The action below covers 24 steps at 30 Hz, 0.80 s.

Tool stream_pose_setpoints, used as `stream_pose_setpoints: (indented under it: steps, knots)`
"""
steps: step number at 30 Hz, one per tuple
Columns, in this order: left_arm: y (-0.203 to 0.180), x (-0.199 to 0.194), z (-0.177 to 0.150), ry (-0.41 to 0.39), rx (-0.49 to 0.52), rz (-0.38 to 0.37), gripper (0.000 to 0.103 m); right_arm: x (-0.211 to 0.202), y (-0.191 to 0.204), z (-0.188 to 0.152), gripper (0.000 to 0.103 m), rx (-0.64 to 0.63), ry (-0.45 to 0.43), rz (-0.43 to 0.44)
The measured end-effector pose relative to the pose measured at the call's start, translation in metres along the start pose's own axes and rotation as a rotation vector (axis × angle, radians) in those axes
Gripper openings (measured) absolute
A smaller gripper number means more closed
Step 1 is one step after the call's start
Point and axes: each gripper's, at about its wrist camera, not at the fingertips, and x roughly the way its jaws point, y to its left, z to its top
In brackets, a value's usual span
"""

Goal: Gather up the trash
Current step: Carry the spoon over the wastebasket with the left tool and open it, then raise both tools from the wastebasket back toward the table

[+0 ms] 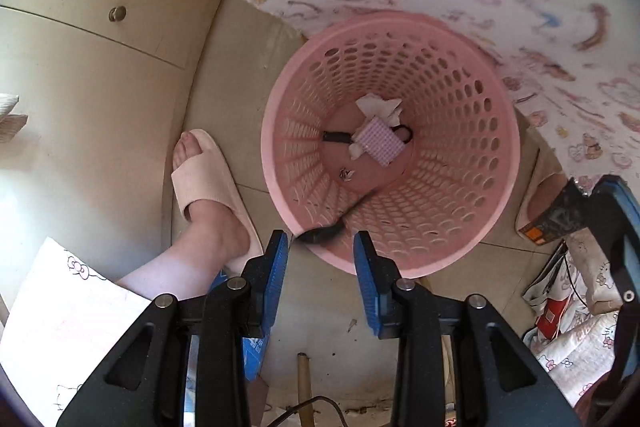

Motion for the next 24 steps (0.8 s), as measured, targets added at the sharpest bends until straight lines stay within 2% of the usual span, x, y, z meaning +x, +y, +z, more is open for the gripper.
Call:
stream_pose_setpoints:
  steps: [4,8,9,15,22,24]
  knots:
    - [0.003,0.002,0.0,0.005,0.002,-0.025,0.035,0.011,0.004,-0.003,0.001,-0.023,0.025,-0.01]
    - [0.004,-0.001,-0.001,-0.009,-0.008,-0.026,0.064,0.017,0.004,-0.006,0.001,-0.032,0.041,-0.015]
    - [0.004,-0.002,-0.001,-0.014,-0.012,-0.024,0.066,0.018,0.005,-0.005,0.001,-0.032,0.044,-0.02]
    - [0.01,-0.007,0.0,-0.026,-0.034,-0.028,0.069,0.02,0.003,-0.003,0.002,0.006,0.048,0.0]
    - [0.01,-0.024,-0.005,-0.073,-0.032,-0.041,0.07,0.014,-0.004,-0.003,0.026,0.029,0.062,0.001]
    - [0.013,-0.03,-0.005,-0.079,-0.037,-0.072,0.07,0.009,-0.006,-0.003,0.028,0.035,0.058,0.002]
